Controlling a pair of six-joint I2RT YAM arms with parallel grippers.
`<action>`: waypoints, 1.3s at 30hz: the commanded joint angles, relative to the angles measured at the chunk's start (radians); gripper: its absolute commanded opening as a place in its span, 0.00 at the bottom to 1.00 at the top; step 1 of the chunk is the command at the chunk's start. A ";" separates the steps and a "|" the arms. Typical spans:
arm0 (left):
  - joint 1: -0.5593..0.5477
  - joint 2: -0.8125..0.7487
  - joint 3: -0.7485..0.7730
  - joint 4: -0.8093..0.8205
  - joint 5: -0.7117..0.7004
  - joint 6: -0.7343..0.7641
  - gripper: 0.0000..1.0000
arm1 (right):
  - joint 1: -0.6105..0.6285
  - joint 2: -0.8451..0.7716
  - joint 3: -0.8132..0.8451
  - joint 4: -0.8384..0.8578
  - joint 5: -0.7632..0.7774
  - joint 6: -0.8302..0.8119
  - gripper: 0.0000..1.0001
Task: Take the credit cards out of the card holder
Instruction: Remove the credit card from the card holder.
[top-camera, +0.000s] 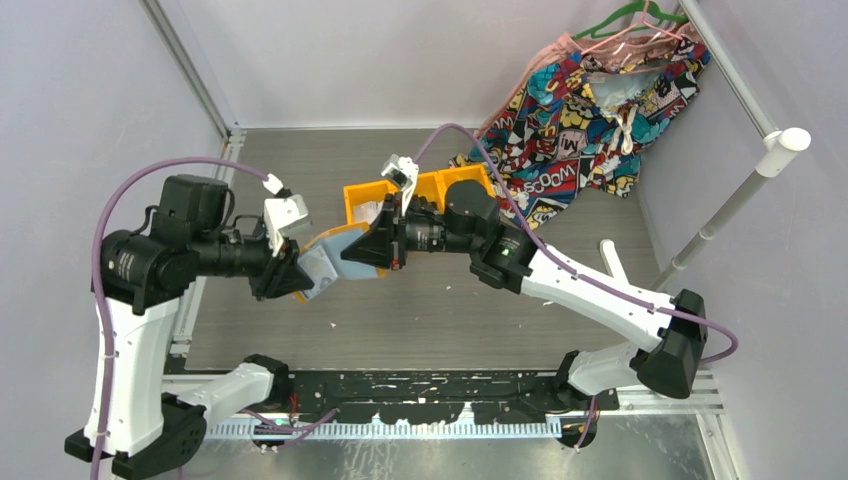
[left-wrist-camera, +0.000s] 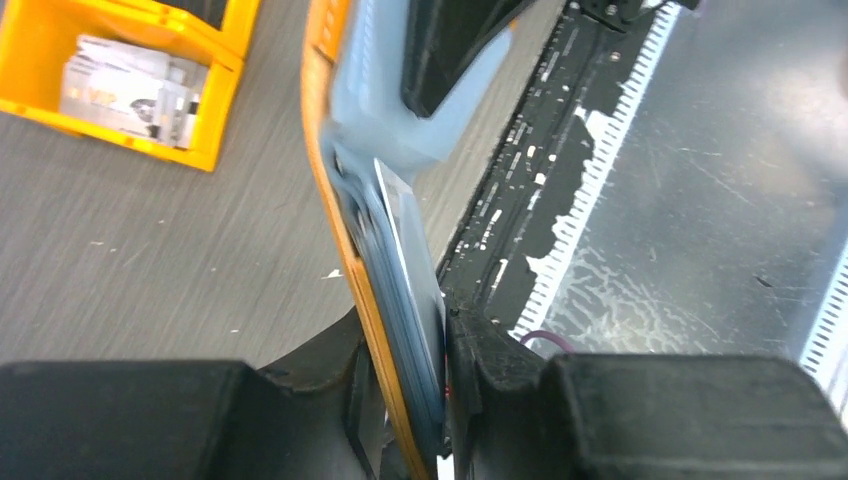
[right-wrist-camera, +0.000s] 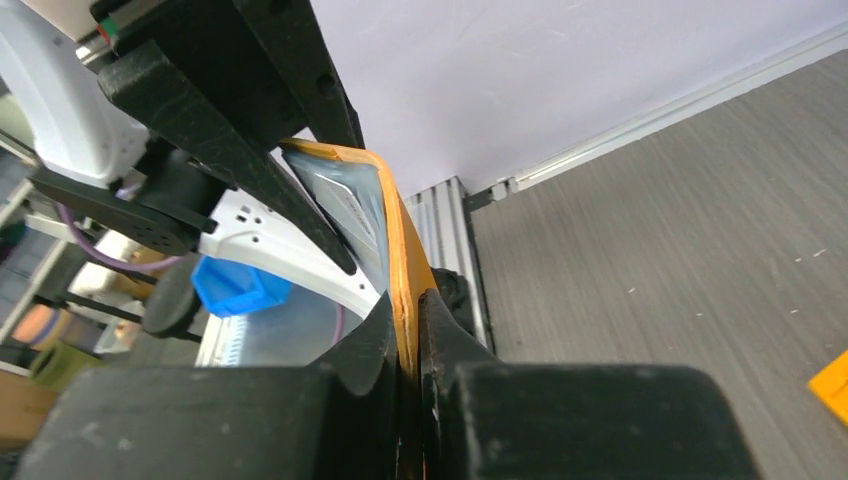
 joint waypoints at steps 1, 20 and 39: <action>-0.006 -0.062 -0.040 -0.059 0.153 -0.060 0.27 | -0.006 -0.099 -0.054 0.217 0.005 0.142 0.01; -0.006 -0.269 -0.268 0.575 0.150 -0.672 0.21 | 0.015 -0.204 -0.164 0.380 0.020 0.311 0.01; -0.005 -0.227 -0.275 0.655 0.420 -0.827 0.24 | 0.022 -0.249 -0.146 0.261 0.011 0.297 0.01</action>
